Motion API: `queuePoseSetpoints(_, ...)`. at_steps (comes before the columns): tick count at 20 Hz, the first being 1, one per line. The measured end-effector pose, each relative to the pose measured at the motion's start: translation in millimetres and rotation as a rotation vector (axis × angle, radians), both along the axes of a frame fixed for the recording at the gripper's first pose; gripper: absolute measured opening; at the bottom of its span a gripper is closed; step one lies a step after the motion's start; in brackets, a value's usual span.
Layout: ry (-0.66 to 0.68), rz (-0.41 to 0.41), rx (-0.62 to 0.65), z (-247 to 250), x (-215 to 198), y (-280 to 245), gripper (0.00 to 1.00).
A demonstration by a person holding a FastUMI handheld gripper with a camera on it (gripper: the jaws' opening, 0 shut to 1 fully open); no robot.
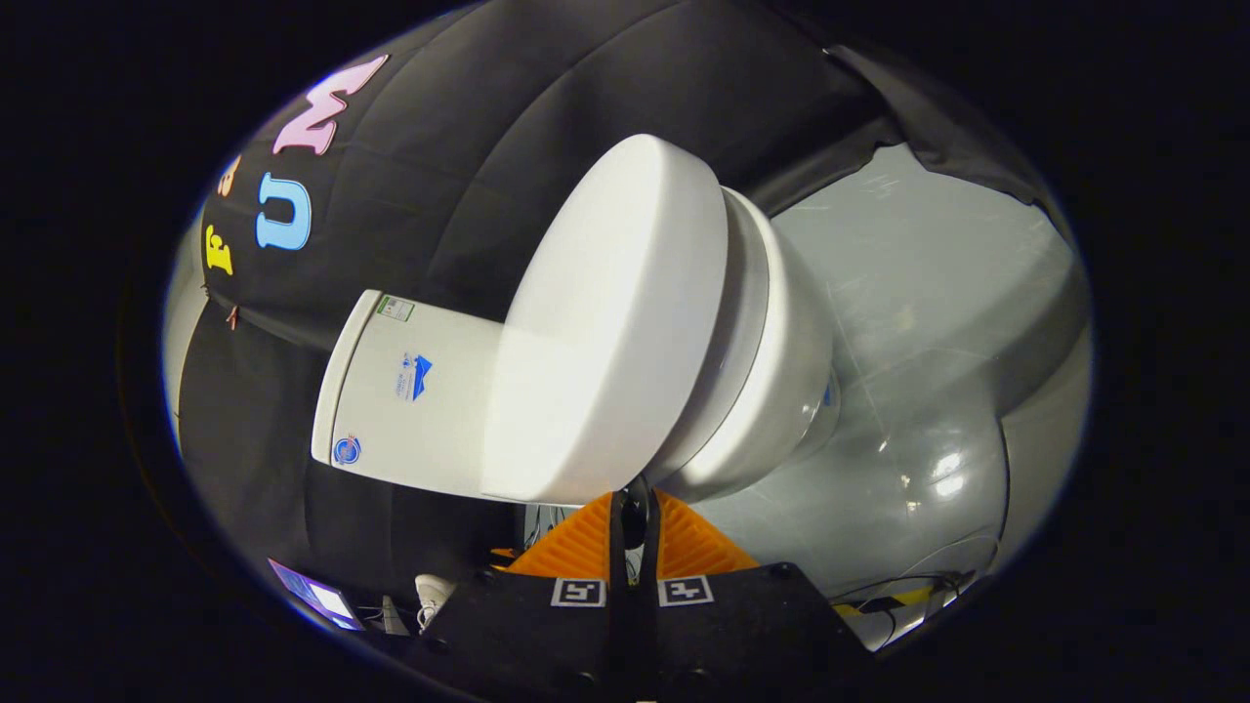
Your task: Open the toilet lid.
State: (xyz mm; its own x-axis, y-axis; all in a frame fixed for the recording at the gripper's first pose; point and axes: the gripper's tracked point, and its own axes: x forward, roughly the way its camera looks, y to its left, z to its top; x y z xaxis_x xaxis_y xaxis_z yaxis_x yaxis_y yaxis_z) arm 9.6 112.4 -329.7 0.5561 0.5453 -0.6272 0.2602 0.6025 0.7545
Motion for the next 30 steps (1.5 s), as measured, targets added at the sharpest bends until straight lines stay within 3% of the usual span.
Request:
queuePoseSetpoints(13, -0.122, 0.055, -0.065, 68.5, 17.7, 12.8, 0.05)
queuePoseSetpoints(23, -0.403, 0.307, -0.282, 174.1, 43.7, 65.1, 0.05)
queuePoseSetpoints(30, -0.480, 0.340, -0.274, 220.6, 61.0, 107.7, 0.05)
